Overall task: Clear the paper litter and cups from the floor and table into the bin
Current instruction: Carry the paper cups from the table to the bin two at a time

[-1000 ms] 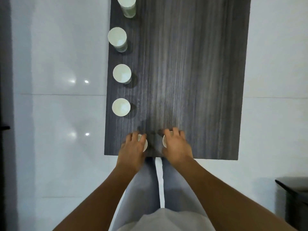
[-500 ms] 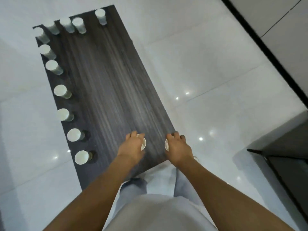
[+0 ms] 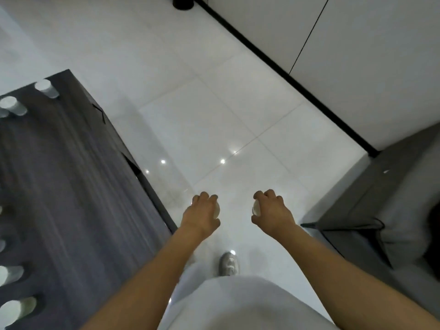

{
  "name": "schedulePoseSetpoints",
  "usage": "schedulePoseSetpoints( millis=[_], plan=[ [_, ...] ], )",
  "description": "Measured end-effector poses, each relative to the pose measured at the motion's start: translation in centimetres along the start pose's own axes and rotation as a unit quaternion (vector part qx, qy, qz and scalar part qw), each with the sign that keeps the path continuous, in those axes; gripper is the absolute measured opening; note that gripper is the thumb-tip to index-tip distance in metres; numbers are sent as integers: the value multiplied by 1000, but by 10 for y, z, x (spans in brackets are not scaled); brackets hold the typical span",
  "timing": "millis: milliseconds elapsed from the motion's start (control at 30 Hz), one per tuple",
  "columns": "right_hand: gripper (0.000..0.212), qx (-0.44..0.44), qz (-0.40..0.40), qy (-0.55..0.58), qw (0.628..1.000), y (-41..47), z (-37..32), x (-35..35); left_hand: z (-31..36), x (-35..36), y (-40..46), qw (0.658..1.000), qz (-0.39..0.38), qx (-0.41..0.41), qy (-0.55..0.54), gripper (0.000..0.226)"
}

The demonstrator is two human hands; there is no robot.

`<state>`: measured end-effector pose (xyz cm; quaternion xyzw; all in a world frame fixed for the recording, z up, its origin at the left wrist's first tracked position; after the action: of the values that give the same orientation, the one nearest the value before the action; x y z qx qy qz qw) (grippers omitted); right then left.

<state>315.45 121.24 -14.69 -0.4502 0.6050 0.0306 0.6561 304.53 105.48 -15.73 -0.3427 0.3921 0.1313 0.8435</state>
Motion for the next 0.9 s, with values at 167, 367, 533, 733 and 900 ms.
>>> schedulePoseSetpoints(
  millis=[167, 367, 533, 733, 900],
  plan=[
    [55, -6, -9, 36, 999, 44, 9, -43, 11, -43, 49, 1000, 17, 4, 23, 58],
    [57, -55, -4, 26, 998, 131, -32, -104, -6, -110, 133, 999, 40, -3, 29, 57],
    [56, -87, 6, 5, 996, 239, -100, -171, -36, -191, 220, 998, 60, -10, 10, 62],
    [56, -129, 6, 19, 991, 352, -196, -255, -80, -306, 319, 998, 56, -23, 7, 62],
    [55, -138, -5, 39, 990, 440, -236, -313, -94, -383, 405, 998, 61, -32, 14, 62]
  ],
)
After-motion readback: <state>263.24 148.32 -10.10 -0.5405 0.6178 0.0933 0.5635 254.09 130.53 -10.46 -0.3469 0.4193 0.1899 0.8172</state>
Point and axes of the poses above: each hand's wrist, its own y-axis towards the middle knuckle, its own x-axis out of the palm, z = x × y, the point moved 4 cm from there along y, towards the middle knuckle, and after that the axes turned 8 degrees about x, right-handed, at the moved point
